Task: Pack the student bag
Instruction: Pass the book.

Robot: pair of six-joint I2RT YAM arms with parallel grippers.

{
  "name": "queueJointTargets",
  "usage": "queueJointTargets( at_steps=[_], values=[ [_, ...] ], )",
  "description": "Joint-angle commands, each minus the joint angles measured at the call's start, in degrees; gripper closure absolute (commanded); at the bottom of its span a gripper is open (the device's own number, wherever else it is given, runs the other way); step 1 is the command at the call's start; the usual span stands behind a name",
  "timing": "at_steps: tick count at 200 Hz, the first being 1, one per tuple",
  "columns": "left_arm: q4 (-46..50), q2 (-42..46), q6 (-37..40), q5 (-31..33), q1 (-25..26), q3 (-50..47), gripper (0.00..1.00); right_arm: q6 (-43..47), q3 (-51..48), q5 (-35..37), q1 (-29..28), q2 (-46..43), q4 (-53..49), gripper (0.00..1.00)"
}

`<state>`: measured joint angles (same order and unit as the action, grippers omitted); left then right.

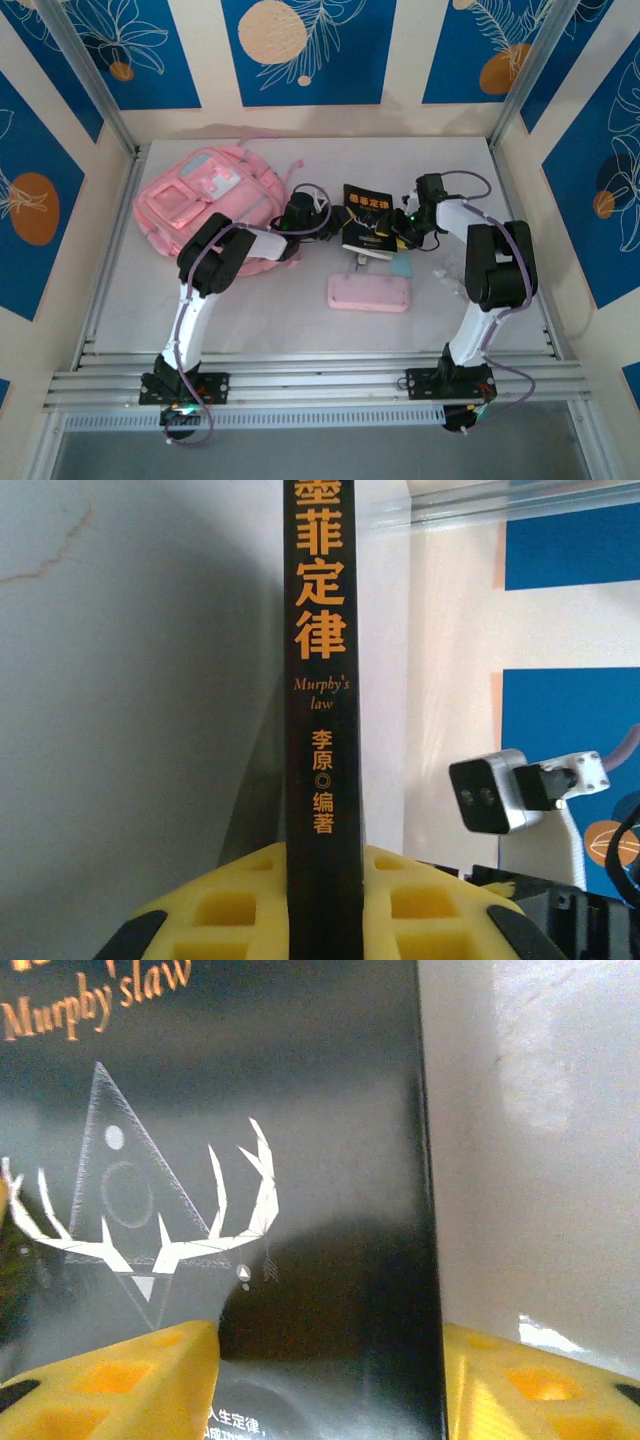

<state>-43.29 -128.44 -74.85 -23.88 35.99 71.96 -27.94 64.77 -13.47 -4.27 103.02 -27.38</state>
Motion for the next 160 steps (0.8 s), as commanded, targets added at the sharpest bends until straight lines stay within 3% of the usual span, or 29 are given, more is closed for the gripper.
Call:
queueJointTargets(
  at_steps=[1,27,38,54,85,121,160],
  values=[
    [-1.97,2.66,1.11,-1.42,-0.89,1.86,0.99,-4.27,0.59,1.65,1.75,-7.04,-3.57,0.37],
    [-0.84,5.61,2.49,3.15,-2.36,4.15,1.00,-11.22,-3.25,-0.25,1.73,-15.05,-1.36,0.22],
    [-0.66,6.49,2.77,6.03,-2.75,5.03,1.00,-15.11,-4.98,-2.73,0.94,-17.56,1.31,0.06],
    [-0.83,7.55,2.87,10.78,-3.05,5.71,1.00,-21.34,-7.02,-5.57,-1.52,-19.61,6.33,0.00],
    [-0.84,9.44,2.37,18.16,-3.07,6.09,1.00,-35.47,-11.76,-5.81,-7.41,-20.19,21.14,0.01],
    [-3.20,13.38,1.23,25.44,-2.92,1.84,1.00,-51.43,-18.96,1.46,-12.88,-18.13,44.40,0.00],
    [-7.85,15.80,-2.43,27.93,-2.68,-3.11,1.00,-56.93,-17.58,7.69,-17.50,-11.54,57.20,0.02]
  ],
)
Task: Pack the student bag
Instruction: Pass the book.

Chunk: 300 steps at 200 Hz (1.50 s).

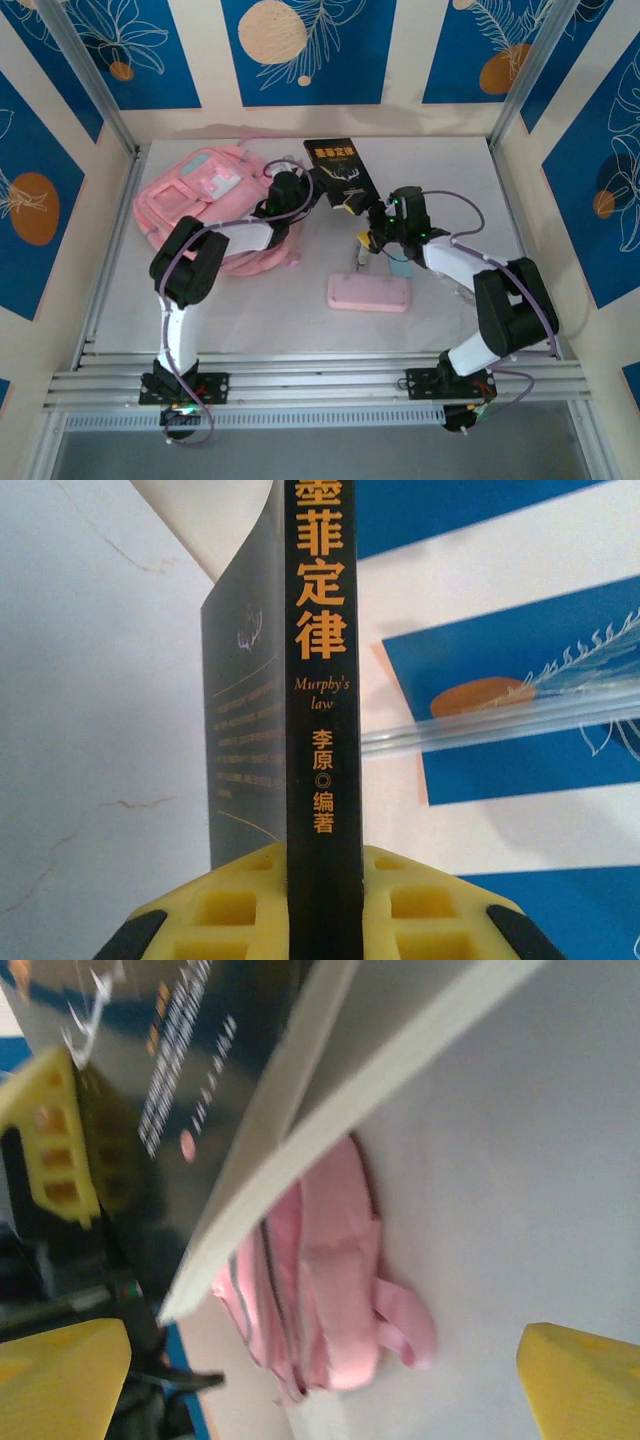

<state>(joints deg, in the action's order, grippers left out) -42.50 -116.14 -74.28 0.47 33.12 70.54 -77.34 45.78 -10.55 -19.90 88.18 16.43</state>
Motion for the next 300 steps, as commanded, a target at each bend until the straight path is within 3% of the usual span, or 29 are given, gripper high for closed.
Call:
queueJointTargets(
  at_steps=[1,31,46,64,100,114,139,153,187,211,232,250,279,300],
  values=[
    [-8.78,3.52,-3.16,3.58,0.23,-1.75,1.00,-7.63,1.50,4.76,-1.93,3.39,13.65,0.02],
    [-12.46,3.11,-6.70,3.62,0.69,-4.14,1.00,-11.94,2.81,4.90,-3.29,9.02,22.98,0.06],
    [-13.37,3.36,-7.26,3.66,0.88,-5.17,1.00,-13.53,3.23,4.52,-3.30,10.96,26.49,0.13],
    [-13.48,3.90,-7.29,3.91,0.87,-6.43,1.00,-13.30,3.00,5.23,-3.40,11.38,29.36,0.35],
    [-14.18,5.02,-7.36,4.00,0.81,-9.84,1.00,-11.46,2.74,7.70,-3.04,9.24,25.80,0.85],
    [-14.45,5.41,-7.09,2.90,0.67,-10.99,0.90,-10.29,3.43,6.97,-2.54,9.03,24.91,1.00],
    [-13.37,6.96,-5.07,-3.31,-0.36,-12.47,0.52,-9.10,4.55,3.54,-0.81,9.28,24.62,1.00],
    [-10.15,8.75,-2.48,-8.15,-1.53,-13.25,0.36,-6.95,5.57,0.01,0.72,9.29,22.99,1.00],
    [-0.98,15.66,5.23,-16.20,-6.06,-17.77,0.32,0.38,8.04,-9.49,5.15,8.84,15.50,1.00],
    [20.78,22.21,20.67,-20.38,-8.79,-15.14,0.28,5.39,8.60,-12.48,7.26,7.54,9.66,1.00],
    [46.06,27.19,39.18,-13.52,-9.31,-9.54,0.26,10.05,9.73,-14.13,8.54,6.17,3.44,1.00],
    [59.27,29.52,50.02,-3.84,-9.39,-6.20,0.24,14.09,10.53,-14.54,8.91,4.66,-1.14,1.00],
    [67.92,30.88,61.08,9.56,-9.39,-4.02,0.23,18.98,12.12,-13.71,8.92,2.75,-7.93,1.00],
    [71.72,29.59,65.76,14.07,-9.40,-2.85,0.23,19.83,12.36,-13.98,8.92,1.96,-9.69,1.00]
  ],
)
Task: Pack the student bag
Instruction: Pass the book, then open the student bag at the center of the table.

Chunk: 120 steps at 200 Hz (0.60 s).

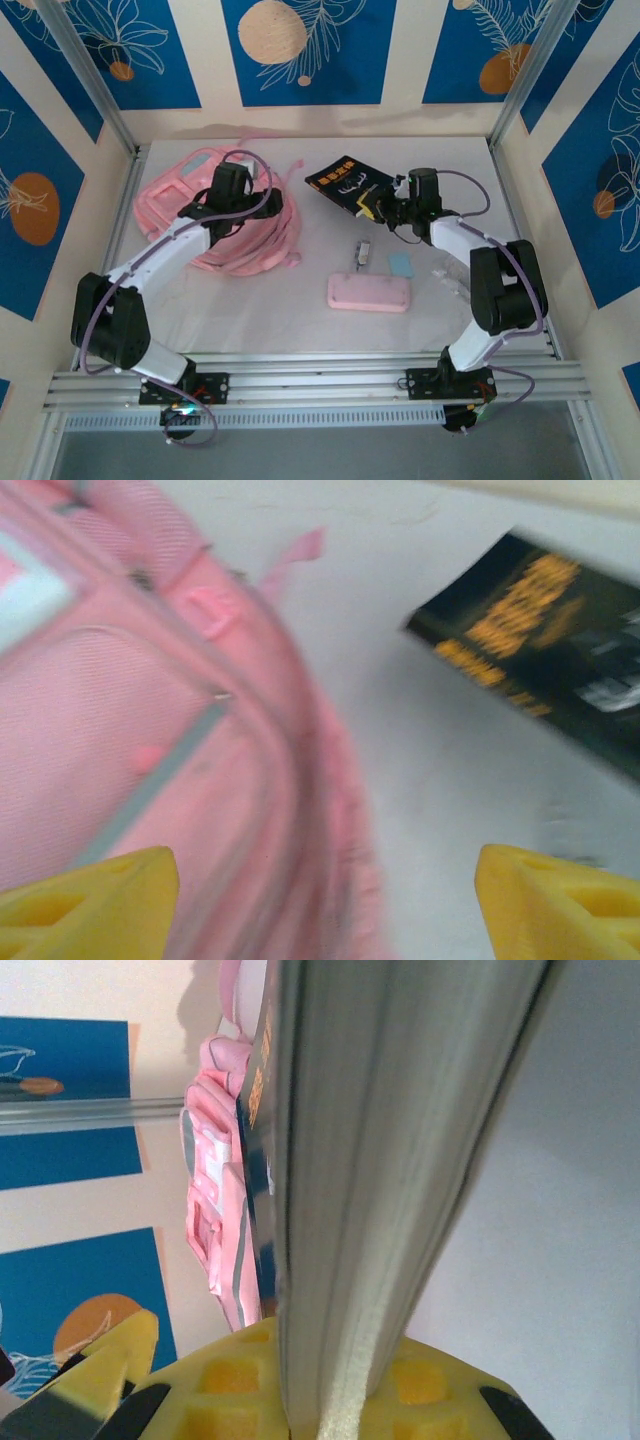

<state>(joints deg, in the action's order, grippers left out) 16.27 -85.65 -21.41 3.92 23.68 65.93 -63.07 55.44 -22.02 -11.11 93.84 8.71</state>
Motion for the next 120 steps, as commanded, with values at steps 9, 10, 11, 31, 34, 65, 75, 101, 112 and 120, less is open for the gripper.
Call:
queueJointTargets(
  at_steps=[9,10,11,31,34,65,75,101,112,120],
  values=[
    [14.36,-1.83,14.14,10.53,-0.02,2.13,0.23,5.71,2.66,-2.55,0.14,-3.91,-2.50,1.00],
    [14.47,-1.90,14.30,10.47,0.02,2.16,0.23,5.78,2.66,-2.57,0.18,-3.92,-2.53,1.00],
    [14.61,-2.03,14.43,10.35,0.03,2.17,0.23,5.82,2.66,-2.53,0.20,-3.93,-2.63,1.00],
    [17.06,-4.42,16.57,9.53,-0.01,2.50,0.23,5.68,2.39,-2.65,0.41,-4.02,-3.00,1.00],
    [17.46,-4.85,16.76,9.65,0.04,2.65,0.23,5.63,2.32,-2.79,0.44,-4.02,-2.93,1.00],
    [18.18,-8.82,18.92,9.26,-0.04,3.04,0.22,5.84,2.52,-3.56,0.63,-4.02,-2.78,1.00],
    [17.98,-10.25,19.27,9.92,-0.17,3.10,0.19,5.94,2.58,-3.72,0.83,-4.09,-3.16,1.00],
    [16.86,-14.39,18.29,9.99,-2.77,3.36,0.17,6.55,1.84,-3.69,1.31,-5.01,-3.51,1.00],
    [15.73,-15.68,17.81,9.85,-3.91,3.27,0.19,6.90,1.40,-3.67,1.67,-5.48,-3.76,1.00],
    [15.38,-16.54,17.88,10.03,-4.31,3.40,0.21,7.07,1.04,-3.89,2.03,-5.81,-3.92,1.00]
  ],
)
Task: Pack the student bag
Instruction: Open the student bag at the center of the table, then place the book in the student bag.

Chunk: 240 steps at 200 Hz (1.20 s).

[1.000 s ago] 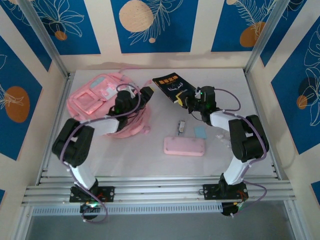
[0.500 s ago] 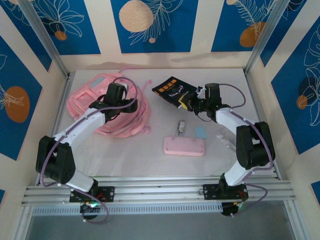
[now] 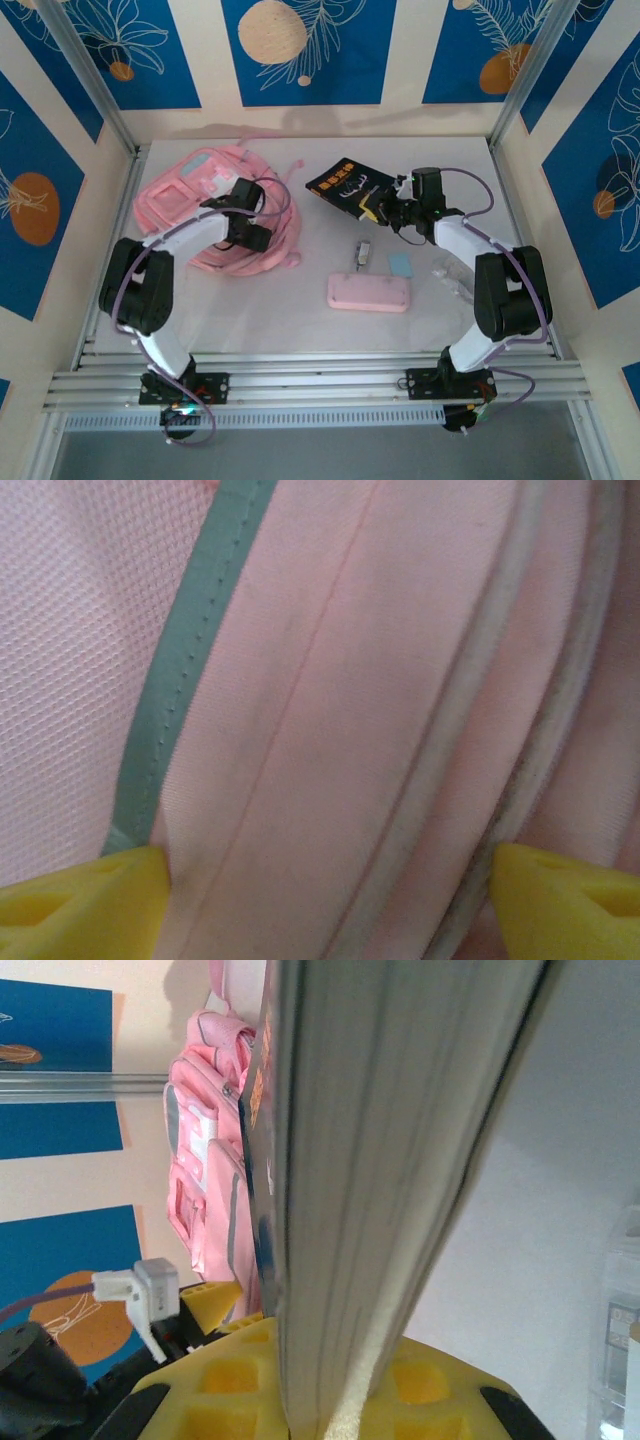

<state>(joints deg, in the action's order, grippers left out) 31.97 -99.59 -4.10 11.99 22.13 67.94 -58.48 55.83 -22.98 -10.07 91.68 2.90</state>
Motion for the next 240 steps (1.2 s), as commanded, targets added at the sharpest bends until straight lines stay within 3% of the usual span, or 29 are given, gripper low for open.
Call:
queueJointTargets(
  at_steps=[1,7,28,41,48,73,117,172,206,240],
  values=[
    [-0.32,-2.70,0.62,2.02,-2.78,1.48,0.22,2.49,0.62,-2.94,1.00,-3.72,1.91,1.00],
    [-0.48,-3.32,0.82,2.20,-2.95,1.66,0.27,2.56,0.36,-3.19,1.31,-3.98,1.94,1.00],
    [0.08,-5.35,1.20,1.36,-3.23,2.50,0.63,3.26,-0.50,-3.43,2.37,-5.30,1.21,1.00],
    [0.38,-5.78,1.21,0.31,-3.23,2.81,0.94,3.73,-1.14,-3.46,2.94,-6.33,1.08,1.00],
    [0.67,-5.68,1.20,-0.51,-3.21,3.03,1.00,4.10,-1.34,-3.36,3.24,-6.90,0.93,1.00],
    [1.56,-2.71,0.08,-4.71,-3.23,3.87,1.00,7.27,-1.26,-3.52,3.53,-8.80,-0.63,1.00],
    [3.60,5.82,-7.35,-17.72,-3.20,9.68,1.00,15.48,0.31,-1.00,3.52,-12.16,-8.44,1.00],
    [-1.95,9.21,-14.88,-26.56,-3.25,15.54,1.00,16.21,-0.13,-3.28,0.95,-13.62,-10.11,1.00],
    [-9.25,8.49,-21.68,-32.77,-3.19,15.55,1.00,13.12,-1.05,-4.10,-5.78,-11.17,-2.50,1.00],
    [-12.79,8.14,-24.91,-33.69,-3.05,15.14,1.00,8.07,3.17,-6.94,-12.20,-1.61,6.57,1.00]
  ],
)
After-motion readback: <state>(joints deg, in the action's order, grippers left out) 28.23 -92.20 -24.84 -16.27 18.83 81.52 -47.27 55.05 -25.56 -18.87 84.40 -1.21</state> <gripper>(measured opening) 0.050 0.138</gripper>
